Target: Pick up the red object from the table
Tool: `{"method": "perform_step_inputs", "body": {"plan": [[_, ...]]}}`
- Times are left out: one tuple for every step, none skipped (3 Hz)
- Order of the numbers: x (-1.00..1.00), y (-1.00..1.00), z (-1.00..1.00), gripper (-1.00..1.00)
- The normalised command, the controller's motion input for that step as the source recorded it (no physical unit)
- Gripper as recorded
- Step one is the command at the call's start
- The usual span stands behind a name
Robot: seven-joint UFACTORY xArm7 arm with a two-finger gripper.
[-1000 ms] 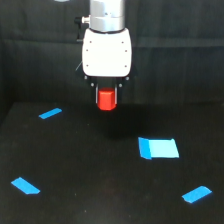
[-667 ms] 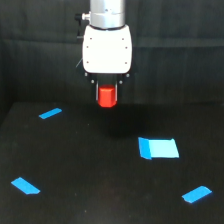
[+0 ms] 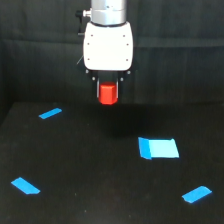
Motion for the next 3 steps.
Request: {"method": "perform_step_inputs", "body": {"plan": [[0.02, 0.06, 0.06, -0.96], [0.00, -0.04, 0.12, -0.91], [0.05, -0.11, 0.14, -0.99]]}}
